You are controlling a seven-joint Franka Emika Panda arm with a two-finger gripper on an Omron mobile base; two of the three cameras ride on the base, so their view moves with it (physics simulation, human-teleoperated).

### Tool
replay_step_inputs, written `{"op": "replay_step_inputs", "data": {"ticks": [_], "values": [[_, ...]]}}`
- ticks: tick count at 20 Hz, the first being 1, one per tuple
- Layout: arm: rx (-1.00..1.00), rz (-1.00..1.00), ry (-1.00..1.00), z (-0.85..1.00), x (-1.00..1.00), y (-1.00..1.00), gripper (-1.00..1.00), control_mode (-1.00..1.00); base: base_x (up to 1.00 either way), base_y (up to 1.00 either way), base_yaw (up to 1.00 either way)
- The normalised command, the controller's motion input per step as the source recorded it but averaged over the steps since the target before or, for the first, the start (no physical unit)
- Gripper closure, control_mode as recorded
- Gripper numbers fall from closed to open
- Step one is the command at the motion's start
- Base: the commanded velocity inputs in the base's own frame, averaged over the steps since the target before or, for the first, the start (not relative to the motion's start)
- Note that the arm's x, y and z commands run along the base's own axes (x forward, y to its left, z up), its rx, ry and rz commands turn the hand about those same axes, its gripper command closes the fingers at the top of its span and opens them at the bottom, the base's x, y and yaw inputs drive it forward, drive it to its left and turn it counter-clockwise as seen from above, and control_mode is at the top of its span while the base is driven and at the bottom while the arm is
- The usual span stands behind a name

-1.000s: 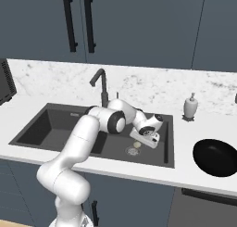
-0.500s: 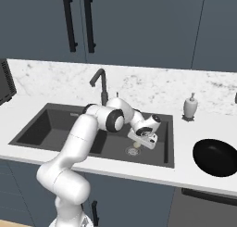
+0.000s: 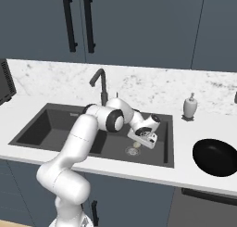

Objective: Pick the garlic from the sink and place it in the bowl. Then pick the bowl and place it in the microwave. Then close the microwave door and press the start button.

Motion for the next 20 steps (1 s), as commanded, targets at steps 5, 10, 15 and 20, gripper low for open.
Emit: {"op": "replay_step_inputs", "data": {"ticks": [5, 10, 15, 20], "values": [[0.0, 0.0, 0.0, -0.12, -0.02, 0.44, 1.0, -1.0, 0.0, 0.0, 0.0], [0.0, 0.0, 0.0, -0.07, -0.05, 0.1, 1.0, -1.0, 0.0, 0.0, 0.0], [0.0, 0.0, -0.04, 0.33, -0.44, 0.0, 1.0, -1.0, 0.0, 0.0, 0.0], [0.0, 0.0, -0.3, 0.95, -0.56, 0.0, 1.0, -1.0, 0.0, 0.0, 0.0]]}}
